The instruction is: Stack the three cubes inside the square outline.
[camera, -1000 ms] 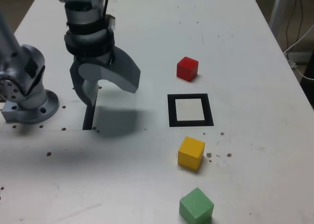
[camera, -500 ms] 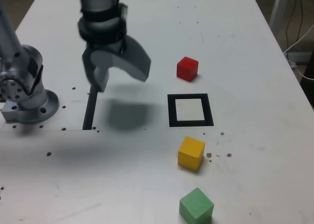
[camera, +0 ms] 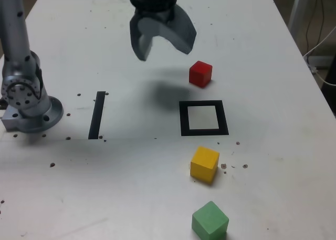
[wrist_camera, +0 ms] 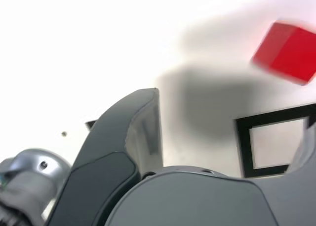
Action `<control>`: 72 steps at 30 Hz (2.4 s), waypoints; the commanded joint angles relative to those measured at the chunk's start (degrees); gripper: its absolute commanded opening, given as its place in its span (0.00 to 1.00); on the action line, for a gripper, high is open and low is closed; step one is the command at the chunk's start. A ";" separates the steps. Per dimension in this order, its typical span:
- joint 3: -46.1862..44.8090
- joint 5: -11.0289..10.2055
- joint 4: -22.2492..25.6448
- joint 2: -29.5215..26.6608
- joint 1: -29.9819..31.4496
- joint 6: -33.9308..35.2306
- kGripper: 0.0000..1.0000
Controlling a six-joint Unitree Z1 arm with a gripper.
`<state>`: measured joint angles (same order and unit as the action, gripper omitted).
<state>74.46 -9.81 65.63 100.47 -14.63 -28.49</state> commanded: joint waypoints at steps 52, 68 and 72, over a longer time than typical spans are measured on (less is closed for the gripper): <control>12.68 -3.87 -1.71 19.63 4.09 -8.78 0.58; 12.35 -3.70 -1.92 19.58 4.09 -8.69 0.28; 12.46 -3.63 -1.84 18.85 4.09 -8.59 0.27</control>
<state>86.87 -13.52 63.77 119.83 -10.67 -37.23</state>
